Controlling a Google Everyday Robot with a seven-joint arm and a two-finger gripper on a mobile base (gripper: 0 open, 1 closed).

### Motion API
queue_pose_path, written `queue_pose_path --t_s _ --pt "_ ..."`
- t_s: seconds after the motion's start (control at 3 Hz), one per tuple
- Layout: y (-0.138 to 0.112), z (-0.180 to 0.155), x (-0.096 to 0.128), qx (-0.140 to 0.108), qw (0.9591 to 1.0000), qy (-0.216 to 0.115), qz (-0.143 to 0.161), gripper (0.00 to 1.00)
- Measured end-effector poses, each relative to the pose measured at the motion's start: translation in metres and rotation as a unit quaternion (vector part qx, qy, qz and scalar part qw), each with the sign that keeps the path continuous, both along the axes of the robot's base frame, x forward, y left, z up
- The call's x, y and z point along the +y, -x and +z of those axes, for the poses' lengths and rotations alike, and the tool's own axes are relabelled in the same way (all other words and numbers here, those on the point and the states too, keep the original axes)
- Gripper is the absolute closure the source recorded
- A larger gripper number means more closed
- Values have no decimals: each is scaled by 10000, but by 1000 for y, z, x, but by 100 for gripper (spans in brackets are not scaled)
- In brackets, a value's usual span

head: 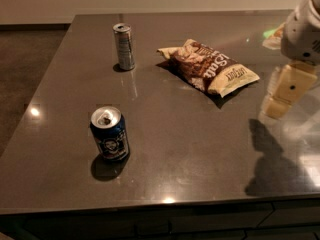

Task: Move redbull can near pepsi can

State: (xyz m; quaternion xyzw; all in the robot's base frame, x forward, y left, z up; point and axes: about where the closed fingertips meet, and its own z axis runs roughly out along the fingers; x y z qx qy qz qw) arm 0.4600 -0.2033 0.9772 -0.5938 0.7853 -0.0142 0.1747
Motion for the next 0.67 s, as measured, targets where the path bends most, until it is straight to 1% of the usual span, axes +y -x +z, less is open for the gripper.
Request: queue_pose_path --t_s 0.33,0.67 --pt "-41 -1 24 -43 9994 -329 -97 0" --pt "-77 -3 50 -131 9982 -567 -127 0"
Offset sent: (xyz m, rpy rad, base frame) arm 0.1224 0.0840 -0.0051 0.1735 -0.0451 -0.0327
